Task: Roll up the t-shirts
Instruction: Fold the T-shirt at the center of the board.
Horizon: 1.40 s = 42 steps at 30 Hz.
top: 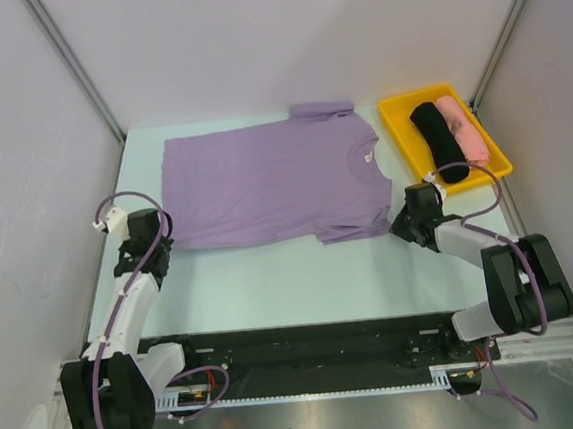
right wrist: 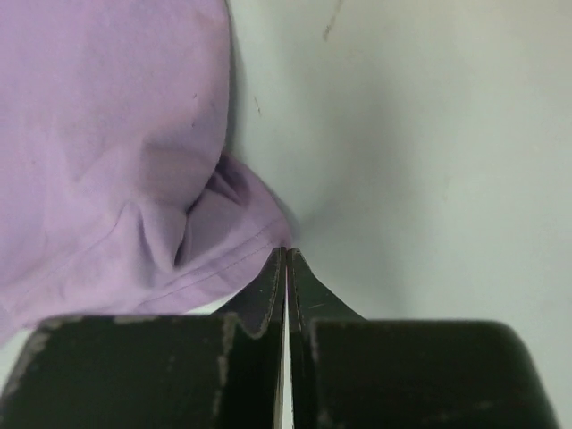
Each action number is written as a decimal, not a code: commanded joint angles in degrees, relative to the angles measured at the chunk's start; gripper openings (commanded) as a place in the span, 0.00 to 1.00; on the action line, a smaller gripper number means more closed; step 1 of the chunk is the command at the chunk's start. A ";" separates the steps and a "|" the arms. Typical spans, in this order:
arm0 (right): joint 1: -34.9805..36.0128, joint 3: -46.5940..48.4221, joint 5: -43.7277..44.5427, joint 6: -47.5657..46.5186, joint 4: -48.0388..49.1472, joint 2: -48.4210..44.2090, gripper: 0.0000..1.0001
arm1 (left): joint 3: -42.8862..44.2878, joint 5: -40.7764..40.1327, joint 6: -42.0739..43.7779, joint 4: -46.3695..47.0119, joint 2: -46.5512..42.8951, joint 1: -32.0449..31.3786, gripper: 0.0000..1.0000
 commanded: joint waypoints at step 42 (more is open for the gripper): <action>14.36 37.31 7.11 -14.61 -19.64 7.14 0.00 | 9.28 -10.61 0.59 1.83 16.71 -4.80 0.07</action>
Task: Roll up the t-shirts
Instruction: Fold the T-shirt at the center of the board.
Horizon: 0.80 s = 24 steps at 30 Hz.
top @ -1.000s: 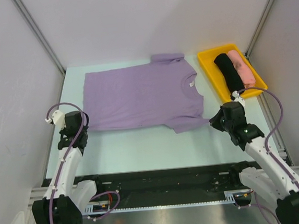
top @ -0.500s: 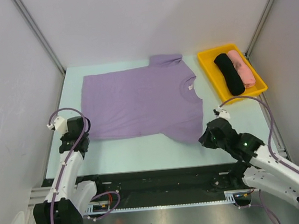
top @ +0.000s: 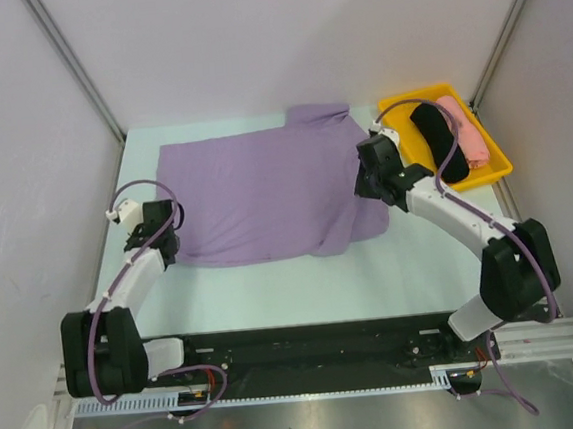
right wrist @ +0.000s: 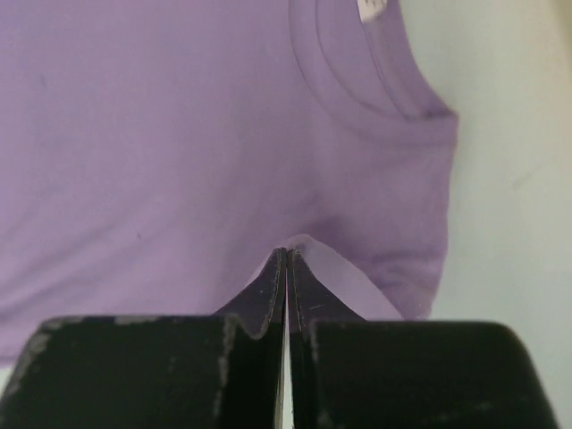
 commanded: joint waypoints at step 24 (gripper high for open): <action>-9.90 18.60 -9.49 -6.57 14.11 18.70 0.00 | 17.22 -7.38 1.93 4.28 16.44 -0.43 0.01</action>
